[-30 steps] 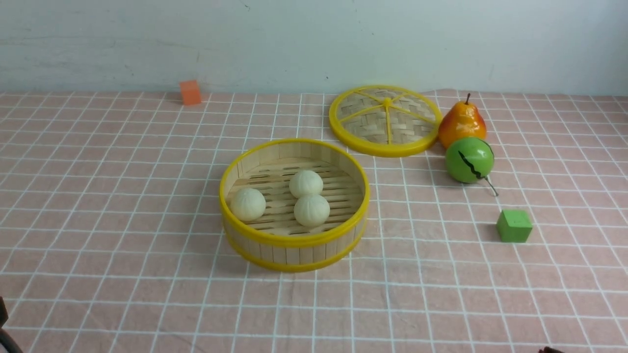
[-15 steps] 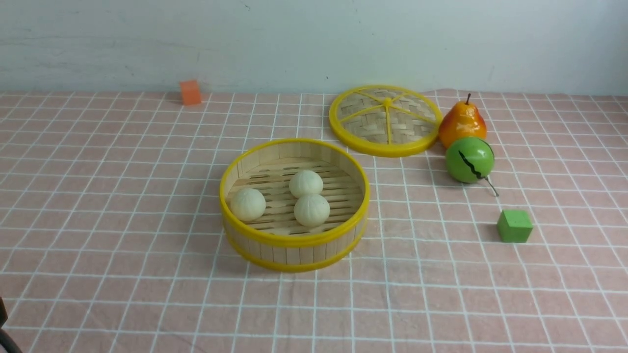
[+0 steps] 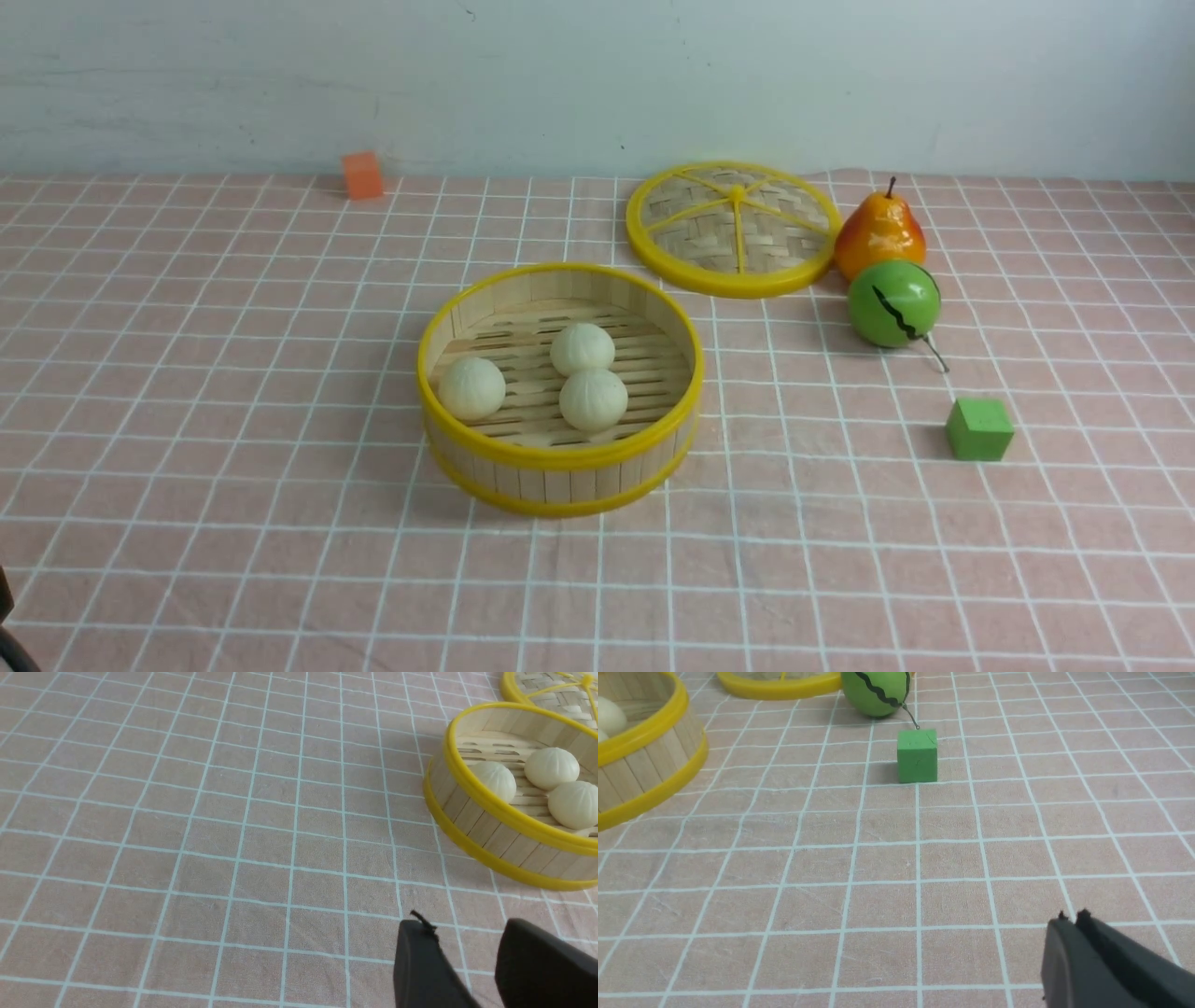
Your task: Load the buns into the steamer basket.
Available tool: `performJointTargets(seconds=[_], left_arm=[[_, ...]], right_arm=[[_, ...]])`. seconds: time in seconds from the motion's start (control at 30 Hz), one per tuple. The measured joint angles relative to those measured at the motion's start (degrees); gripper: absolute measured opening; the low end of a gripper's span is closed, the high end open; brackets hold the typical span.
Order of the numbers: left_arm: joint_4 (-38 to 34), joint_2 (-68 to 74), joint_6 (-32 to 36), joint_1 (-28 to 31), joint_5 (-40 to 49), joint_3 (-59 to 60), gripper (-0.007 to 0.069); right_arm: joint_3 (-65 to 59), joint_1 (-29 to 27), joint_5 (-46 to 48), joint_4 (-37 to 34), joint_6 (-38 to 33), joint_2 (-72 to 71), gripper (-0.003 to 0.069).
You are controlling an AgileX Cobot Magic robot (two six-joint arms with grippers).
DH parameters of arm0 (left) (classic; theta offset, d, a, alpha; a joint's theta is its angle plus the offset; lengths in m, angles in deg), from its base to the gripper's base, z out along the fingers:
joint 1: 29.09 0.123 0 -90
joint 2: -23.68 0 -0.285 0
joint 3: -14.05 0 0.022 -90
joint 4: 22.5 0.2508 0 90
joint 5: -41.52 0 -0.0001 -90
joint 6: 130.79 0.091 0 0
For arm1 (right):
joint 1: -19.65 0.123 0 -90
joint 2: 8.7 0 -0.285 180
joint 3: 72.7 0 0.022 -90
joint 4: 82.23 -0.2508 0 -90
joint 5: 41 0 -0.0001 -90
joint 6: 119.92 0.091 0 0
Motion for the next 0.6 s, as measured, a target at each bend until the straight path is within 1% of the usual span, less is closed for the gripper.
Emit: performJointTargets(seconds=[0.3,0.43,0.47,0.5,0.57,0.6], left_arm=[[0.0,-1.2,0.0,0.1,-1.1,1.6,0.0238],[-1.9,-10.0,0.1,3.7,-2.5,7.8,0.0233],[-3.0,-12.2,0.3,5.1,-3.2,9.1,0.0229],[-6.5,-16.1,1.4,7.6,-5.6,11.5,0.0212],[-12.3,-19.6,6.8,11.0,-10.7,15.1,0.0162],[-13.1,-19.8,6.8,11.4,-11.3,15.6,0.0154]], right_arm=[[0.0,0.0,0.0,0.0,0.0,0.0,0.0015],[0.0,0.0,0.0,0.0,0.0,-0.1,0.0020],[0.0,0.0,0.0,0.0,0.0,0.0,0.0021],[0.0,0.0,0.0,0.0,0.0,-0.1,0.0022],[0.0,0.0,0.0,-0.1,0.0,-0.1,0.0024],[0.0,0.0,0.0,-0.1,0.0,-0.1,0.0024]])
